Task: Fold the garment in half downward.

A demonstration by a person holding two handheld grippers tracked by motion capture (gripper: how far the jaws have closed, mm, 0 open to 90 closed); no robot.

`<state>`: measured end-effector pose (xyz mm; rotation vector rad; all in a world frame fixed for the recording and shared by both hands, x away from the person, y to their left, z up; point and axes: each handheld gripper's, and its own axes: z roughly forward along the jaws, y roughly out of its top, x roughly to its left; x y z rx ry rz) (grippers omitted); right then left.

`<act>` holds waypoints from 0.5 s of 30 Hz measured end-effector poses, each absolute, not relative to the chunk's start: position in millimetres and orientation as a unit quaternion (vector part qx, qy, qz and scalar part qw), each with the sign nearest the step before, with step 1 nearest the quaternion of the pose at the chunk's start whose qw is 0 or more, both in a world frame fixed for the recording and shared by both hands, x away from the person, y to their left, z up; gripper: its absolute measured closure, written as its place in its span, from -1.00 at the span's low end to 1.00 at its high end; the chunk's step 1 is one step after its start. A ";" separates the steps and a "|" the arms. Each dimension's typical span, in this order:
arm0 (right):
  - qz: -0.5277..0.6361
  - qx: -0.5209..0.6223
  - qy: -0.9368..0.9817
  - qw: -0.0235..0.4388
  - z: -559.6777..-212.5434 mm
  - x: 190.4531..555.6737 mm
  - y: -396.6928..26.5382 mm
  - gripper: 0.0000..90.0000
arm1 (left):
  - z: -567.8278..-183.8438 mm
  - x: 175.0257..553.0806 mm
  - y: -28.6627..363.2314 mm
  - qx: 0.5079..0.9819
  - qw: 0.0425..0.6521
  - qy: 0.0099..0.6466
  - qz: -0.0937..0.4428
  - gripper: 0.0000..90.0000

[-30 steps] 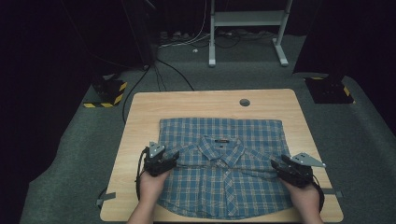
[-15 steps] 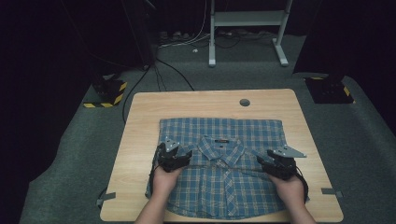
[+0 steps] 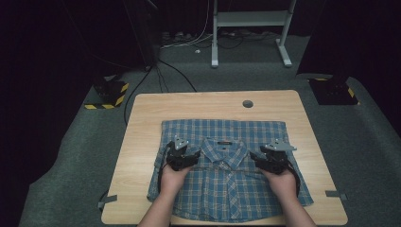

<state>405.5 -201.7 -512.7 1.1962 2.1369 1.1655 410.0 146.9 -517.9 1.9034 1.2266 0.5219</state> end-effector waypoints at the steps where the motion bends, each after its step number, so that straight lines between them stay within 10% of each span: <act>1: 0.419 0.431 0.770 0.213 -512.8 406.3 -200.7 -0.01 | -518.9 411.8 146.2 0.752 0.397 0.485 0.205 -0.23; 15: 0.408 0.435 0.778 0.198 -526.6 420.8 -185.0 0.03 | -538.5 417.8 136.3 0.763 0.390 0.480 0.188 0.05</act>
